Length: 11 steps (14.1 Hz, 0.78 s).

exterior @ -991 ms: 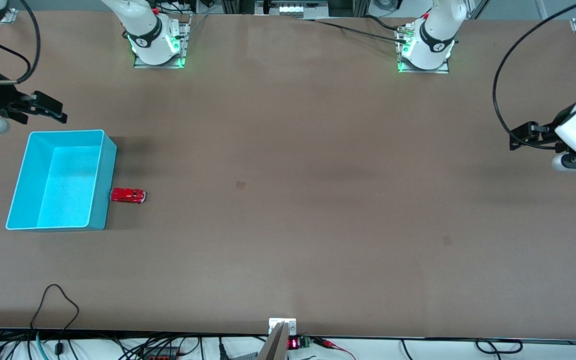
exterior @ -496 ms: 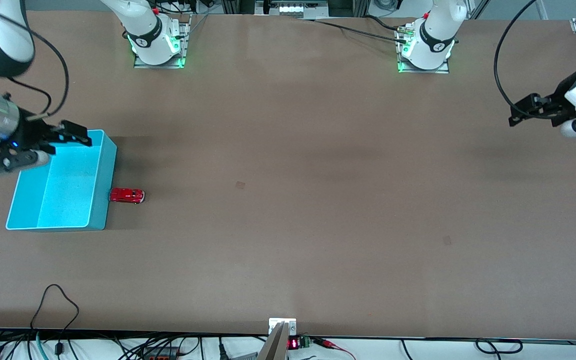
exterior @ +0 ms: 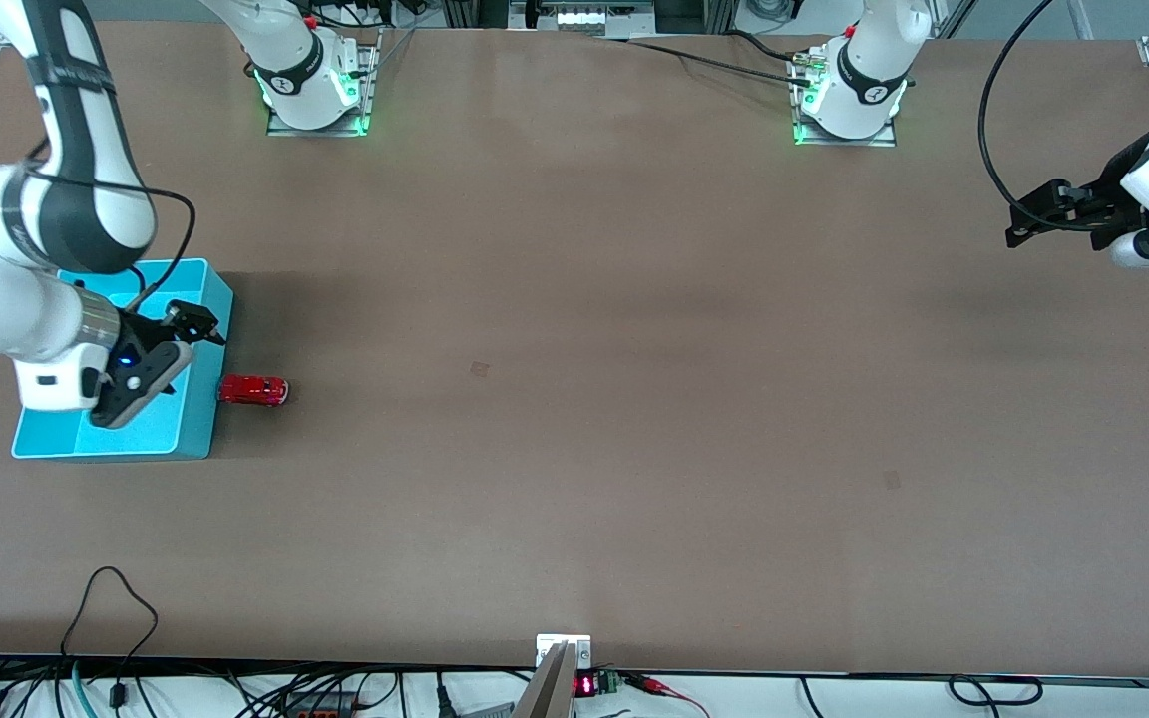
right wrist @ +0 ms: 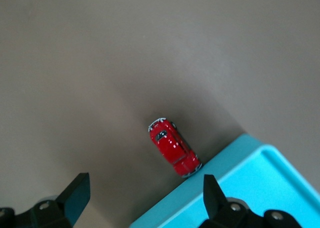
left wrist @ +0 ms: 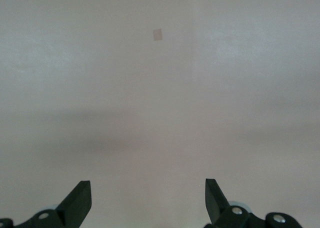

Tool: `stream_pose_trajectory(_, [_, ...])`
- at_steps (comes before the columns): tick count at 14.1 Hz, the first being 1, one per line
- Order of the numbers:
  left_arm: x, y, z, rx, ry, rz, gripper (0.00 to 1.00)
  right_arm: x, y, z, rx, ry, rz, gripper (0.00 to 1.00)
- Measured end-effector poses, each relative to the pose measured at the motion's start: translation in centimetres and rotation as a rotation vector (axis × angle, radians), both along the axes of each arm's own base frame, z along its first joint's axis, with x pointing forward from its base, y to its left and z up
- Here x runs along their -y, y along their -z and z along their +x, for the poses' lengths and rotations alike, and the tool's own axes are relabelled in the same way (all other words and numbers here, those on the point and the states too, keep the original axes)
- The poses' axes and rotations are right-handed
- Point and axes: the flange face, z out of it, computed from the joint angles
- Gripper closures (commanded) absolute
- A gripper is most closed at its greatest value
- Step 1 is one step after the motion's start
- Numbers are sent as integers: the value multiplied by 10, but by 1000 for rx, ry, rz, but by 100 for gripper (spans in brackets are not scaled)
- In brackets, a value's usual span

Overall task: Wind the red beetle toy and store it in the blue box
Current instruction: 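Move the right gripper over the box edge toward the red car, then close the right gripper on the red car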

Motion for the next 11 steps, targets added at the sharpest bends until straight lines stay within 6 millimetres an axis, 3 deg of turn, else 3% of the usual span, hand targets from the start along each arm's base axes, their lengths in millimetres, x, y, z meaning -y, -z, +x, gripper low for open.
stream_pose_trajectory(5, [0,0,2,3,4,0,0,4,44,0,0,-285,-56,0])
stream_pose_trajectory(11, [0,2,7,22,60,-3,0,-1,105,-11,27,-389,-47,0])
